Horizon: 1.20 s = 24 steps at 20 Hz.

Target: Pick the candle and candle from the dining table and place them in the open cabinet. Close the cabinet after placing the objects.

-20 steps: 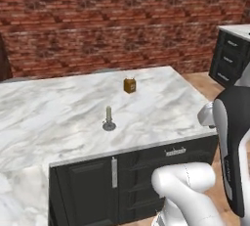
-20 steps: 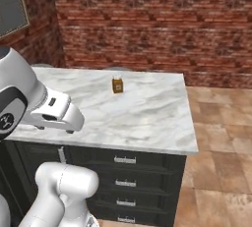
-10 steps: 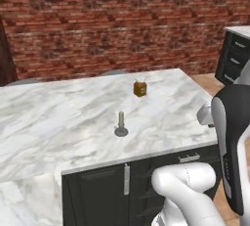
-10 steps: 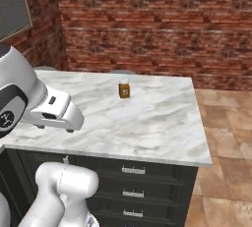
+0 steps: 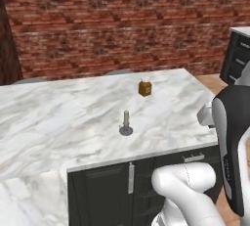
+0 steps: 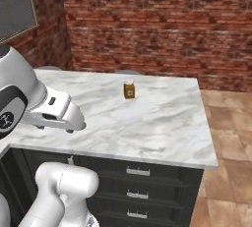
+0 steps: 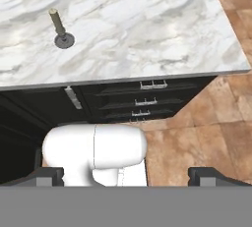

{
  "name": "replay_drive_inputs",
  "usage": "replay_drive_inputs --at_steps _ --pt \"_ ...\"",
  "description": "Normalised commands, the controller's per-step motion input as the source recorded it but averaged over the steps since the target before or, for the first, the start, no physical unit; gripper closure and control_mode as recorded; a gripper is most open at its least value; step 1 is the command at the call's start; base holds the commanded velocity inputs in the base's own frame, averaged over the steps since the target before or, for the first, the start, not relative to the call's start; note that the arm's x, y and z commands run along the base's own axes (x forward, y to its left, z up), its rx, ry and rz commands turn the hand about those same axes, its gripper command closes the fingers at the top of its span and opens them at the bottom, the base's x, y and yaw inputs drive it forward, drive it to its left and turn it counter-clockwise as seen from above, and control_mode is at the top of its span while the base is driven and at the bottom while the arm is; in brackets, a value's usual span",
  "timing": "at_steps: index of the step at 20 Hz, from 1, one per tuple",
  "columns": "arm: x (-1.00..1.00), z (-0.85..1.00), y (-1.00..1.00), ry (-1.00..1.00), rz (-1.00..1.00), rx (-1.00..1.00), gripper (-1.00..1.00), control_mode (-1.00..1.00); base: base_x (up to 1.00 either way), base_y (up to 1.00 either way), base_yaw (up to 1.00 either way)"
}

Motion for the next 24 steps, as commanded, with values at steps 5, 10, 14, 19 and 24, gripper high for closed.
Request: replay_drive_inputs --at_steps 5,10,14,19,24 --pt "0.0 0.0 0.0 0.0 0.0 0.0 -1.0 1.0 0.0 0.19 0.04" --pt "0.0 -0.04 0.06 0.0 0.02 0.0 -1.0 -1.0 0.0 0.03 0.02" --pt "0.01 -0.35 0.42 0.0 0.02 0.0 -1.0 -1.0 0.0 0.0 0.0" --pt "0.2 -0.34 0.54 0.0 0.0 0.0 -1.0 -1.0 0.0 0.0 0.0" --pt "0.21 -0.13 0.37 0.0 0.0 0.01 -1.0 -1.0 0.0 0.0 0.0"
